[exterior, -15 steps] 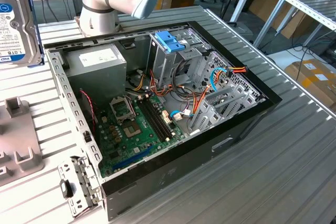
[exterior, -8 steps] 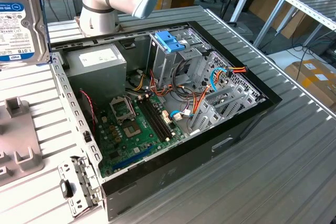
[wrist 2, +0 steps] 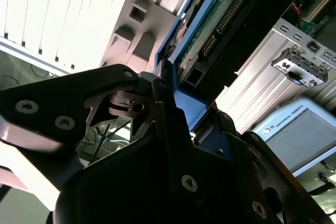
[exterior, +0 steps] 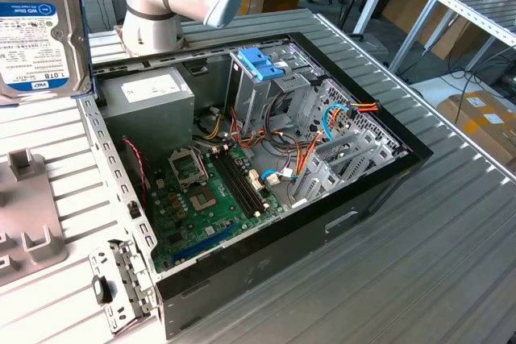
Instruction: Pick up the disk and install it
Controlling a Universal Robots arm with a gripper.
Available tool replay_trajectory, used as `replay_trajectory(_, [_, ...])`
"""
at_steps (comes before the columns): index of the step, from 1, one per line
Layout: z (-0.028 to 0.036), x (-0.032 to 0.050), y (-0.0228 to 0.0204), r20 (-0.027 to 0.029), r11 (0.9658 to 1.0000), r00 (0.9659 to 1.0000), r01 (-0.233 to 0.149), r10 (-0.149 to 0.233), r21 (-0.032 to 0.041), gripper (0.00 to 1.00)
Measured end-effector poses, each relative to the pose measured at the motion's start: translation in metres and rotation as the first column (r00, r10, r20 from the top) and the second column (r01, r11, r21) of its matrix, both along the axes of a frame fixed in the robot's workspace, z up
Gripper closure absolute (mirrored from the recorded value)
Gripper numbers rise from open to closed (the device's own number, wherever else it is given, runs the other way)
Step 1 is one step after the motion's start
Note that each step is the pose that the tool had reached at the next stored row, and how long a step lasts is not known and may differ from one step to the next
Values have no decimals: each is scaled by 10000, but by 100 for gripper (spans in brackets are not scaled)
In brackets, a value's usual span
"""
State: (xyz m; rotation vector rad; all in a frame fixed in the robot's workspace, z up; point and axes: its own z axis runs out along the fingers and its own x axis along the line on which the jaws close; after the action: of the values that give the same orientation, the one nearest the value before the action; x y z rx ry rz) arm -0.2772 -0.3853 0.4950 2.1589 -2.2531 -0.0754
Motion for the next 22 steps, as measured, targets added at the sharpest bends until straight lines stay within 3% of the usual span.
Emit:
replay_trajectory(8, [-1, 166, -11, 0, 10000, 10000, 1, -1, 0, 63])
replay_trajectory(22, [-2, 311, -60, 1, 10000, 10000, 0, 0, 0, 63])
